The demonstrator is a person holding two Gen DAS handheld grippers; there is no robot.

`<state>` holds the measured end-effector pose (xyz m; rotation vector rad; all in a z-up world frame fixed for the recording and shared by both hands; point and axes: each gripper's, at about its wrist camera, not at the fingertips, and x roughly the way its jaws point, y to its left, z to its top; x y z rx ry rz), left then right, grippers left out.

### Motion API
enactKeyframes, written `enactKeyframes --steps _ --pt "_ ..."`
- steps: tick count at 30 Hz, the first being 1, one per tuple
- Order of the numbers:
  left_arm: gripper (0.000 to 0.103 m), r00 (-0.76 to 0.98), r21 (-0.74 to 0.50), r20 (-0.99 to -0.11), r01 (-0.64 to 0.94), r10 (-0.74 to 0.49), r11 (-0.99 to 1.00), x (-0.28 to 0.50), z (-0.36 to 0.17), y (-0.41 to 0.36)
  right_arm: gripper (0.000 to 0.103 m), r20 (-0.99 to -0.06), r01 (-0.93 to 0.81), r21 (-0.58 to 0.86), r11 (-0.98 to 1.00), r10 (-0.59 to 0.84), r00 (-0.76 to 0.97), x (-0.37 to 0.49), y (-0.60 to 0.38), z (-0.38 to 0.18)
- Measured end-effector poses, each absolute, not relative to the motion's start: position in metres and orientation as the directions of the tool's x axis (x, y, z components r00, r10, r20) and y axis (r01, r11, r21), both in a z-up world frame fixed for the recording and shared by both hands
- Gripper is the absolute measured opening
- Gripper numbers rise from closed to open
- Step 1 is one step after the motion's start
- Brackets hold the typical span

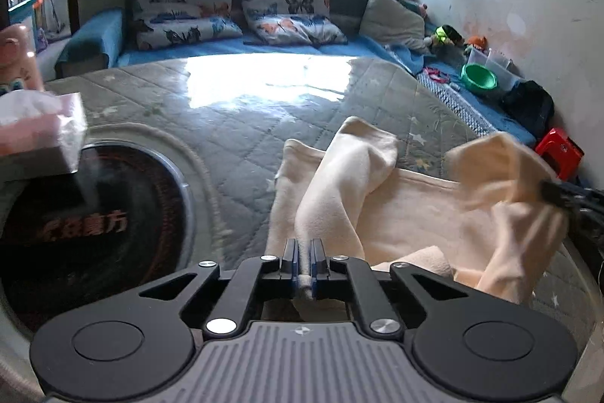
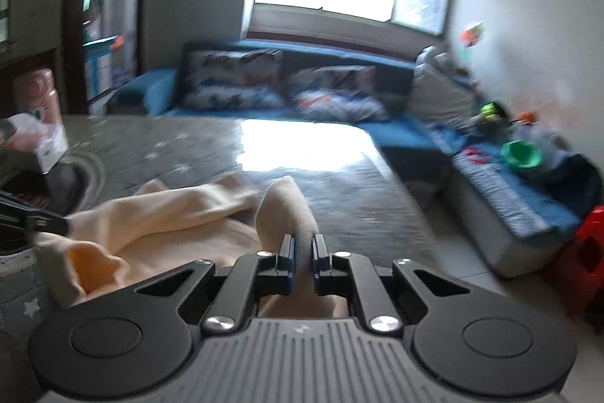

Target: Fold clothes

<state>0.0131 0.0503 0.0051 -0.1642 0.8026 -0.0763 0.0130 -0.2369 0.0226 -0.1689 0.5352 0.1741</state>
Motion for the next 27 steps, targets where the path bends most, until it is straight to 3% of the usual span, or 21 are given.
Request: enactKeyframes --steps 4,6,9,13,15,17,25,27 --pt "0.007 0.707 -0.194 -0.694 -0.004 -0.134 0.981 -0.029 0.007 0.065 0.008 -0.52 -0.136 -0.087 0.987 0.072 0.851 -0.023 -0.262 0.022" --pt "0.007 0.708 -0.182 -0.695 -0.004 -0.125 0.983 -0.054 0.003 0.07 0.008 -0.564 -0.136 -0.054 0.989 0.082 0.822 -0.039 -0.27 0.012" --pt "0.007 0.68 -0.169 -0.724 -0.018 -0.112 0.985 -0.085 -0.01 0.074 0.009 -0.628 -0.146 -0.027 0.989 0.097 0.772 -0.057 -0.278 -0.005" --pt "0.007 0.649 -0.155 -0.756 -0.044 -0.09 0.987 -0.115 -0.024 0.082 0.012 -0.634 -0.17 -0.029 0.985 0.114 0.765 -0.061 -0.277 -0.006" --pt "0.007 0.645 -0.155 -0.761 -0.074 -0.071 0.985 -0.123 -0.026 0.089 0.015 -0.621 -0.217 -0.02 0.976 0.158 0.767 -0.058 -0.268 -0.001" --pt "0.007 0.645 -0.164 -0.762 -0.111 -0.054 0.98 -0.13 -0.027 0.097 0.028 -0.602 -0.251 -0.021 0.968 0.188 0.776 -0.054 -0.257 0.004" --pt "0.007 0.64 -0.116 -0.768 -0.162 0.015 0.98 -0.159 -0.031 0.113 0.03 -0.634 -0.446 0.027 0.895 0.36 0.684 -0.028 -0.199 -0.007" --pt "0.012 0.639 -0.108 -0.769 -0.154 0.016 0.982 -0.164 -0.03 0.115 0.032 -0.657 -0.478 0.027 0.878 0.376 0.653 -0.026 -0.185 -0.014"
